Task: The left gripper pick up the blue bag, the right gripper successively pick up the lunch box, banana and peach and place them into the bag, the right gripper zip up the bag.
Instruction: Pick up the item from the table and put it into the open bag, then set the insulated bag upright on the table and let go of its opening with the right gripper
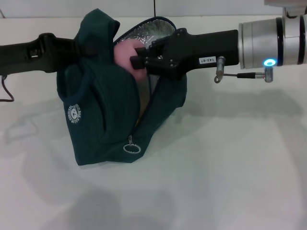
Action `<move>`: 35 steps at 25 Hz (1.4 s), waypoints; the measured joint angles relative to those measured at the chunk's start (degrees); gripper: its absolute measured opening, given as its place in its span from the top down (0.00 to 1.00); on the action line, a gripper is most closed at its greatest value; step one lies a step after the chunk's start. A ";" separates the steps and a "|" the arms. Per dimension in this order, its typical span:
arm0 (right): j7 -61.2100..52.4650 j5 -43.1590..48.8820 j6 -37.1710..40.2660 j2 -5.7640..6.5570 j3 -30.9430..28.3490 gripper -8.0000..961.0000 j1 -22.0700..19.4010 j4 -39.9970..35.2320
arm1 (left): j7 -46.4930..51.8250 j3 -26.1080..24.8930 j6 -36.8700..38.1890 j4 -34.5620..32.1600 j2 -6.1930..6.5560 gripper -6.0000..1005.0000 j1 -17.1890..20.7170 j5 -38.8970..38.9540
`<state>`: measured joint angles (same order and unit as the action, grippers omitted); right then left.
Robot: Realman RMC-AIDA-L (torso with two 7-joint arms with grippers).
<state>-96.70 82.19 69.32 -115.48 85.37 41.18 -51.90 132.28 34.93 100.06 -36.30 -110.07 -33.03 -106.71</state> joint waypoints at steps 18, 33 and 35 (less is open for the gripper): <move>-10.00 -0.59 3.31 0.10 -11.57 0.49 -7.68 -1.14 | 0.00 -0.13 0.04 0.00 -0.08 0.96 0.42 0.04; -19.73 -0.87 4.90 0.30 -15.98 0.46 -10.80 10.34 | 0.00 0.24 0.03 0.00 -0.56 0.96 -0.60 0.02; -19.93 -1.43 4.93 0.20 -16.63 0.39 -10.32 11.74 | 0.00 0.28 0.03 0.00 -0.57 0.96 -0.68 0.02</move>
<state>-116.63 80.76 74.25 -115.29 68.74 30.86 -40.16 132.28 35.21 100.10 -36.30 -110.64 -33.72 -106.70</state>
